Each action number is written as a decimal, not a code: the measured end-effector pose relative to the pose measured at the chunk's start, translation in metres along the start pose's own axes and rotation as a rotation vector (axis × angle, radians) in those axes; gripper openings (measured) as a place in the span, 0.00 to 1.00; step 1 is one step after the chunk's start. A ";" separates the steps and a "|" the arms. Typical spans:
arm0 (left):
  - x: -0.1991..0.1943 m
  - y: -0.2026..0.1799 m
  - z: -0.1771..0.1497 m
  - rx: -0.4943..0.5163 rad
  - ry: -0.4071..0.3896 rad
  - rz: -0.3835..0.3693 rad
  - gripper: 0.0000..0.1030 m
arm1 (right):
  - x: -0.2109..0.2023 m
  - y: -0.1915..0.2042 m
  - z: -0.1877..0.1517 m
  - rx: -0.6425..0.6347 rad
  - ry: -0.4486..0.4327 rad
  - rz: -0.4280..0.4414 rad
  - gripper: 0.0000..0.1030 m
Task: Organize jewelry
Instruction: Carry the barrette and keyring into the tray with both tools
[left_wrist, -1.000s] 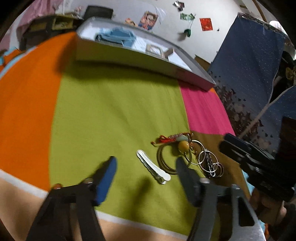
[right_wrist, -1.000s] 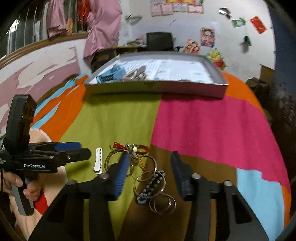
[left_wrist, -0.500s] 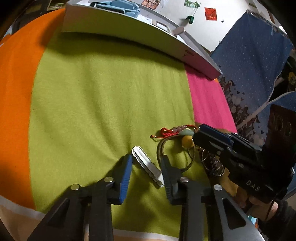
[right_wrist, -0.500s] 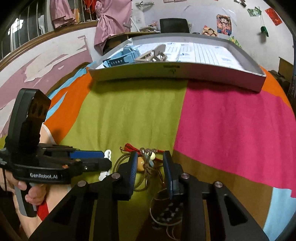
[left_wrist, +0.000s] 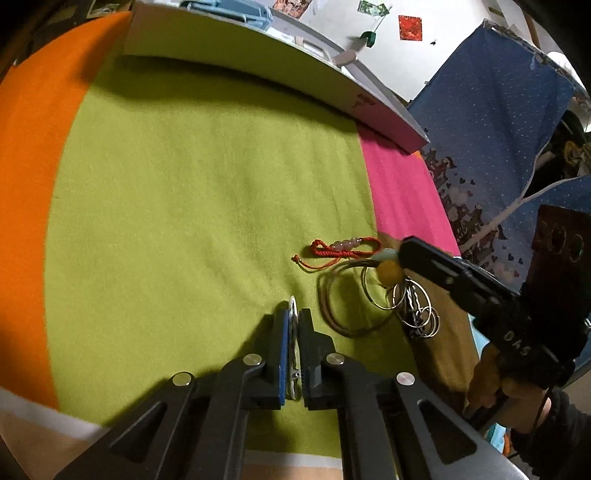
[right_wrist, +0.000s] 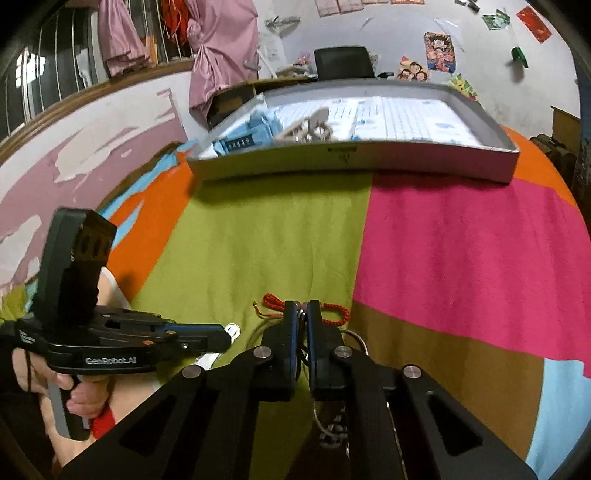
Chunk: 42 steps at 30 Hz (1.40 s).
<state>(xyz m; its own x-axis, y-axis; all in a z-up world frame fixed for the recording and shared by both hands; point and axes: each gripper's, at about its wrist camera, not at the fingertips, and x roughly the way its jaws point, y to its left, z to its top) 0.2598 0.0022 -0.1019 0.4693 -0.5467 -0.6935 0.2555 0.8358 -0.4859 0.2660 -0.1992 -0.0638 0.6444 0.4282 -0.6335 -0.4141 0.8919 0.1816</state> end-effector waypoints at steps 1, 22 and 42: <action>-0.002 0.000 0.000 -0.002 -0.008 0.000 0.05 | -0.004 0.000 0.001 0.000 -0.014 0.003 0.05; -0.080 -0.024 0.111 0.020 -0.305 0.065 0.05 | -0.054 -0.008 0.114 -0.076 -0.200 -0.049 0.03; -0.012 -0.012 0.180 0.093 -0.305 0.146 0.05 | 0.029 -0.052 0.161 0.014 -0.158 -0.108 0.03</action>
<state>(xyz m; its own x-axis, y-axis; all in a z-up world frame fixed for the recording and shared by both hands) 0.4030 0.0075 0.0079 0.7337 -0.3920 -0.5549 0.2361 0.9130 -0.3328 0.4096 -0.2098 0.0294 0.7783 0.3461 -0.5239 -0.3286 0.9355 0.1300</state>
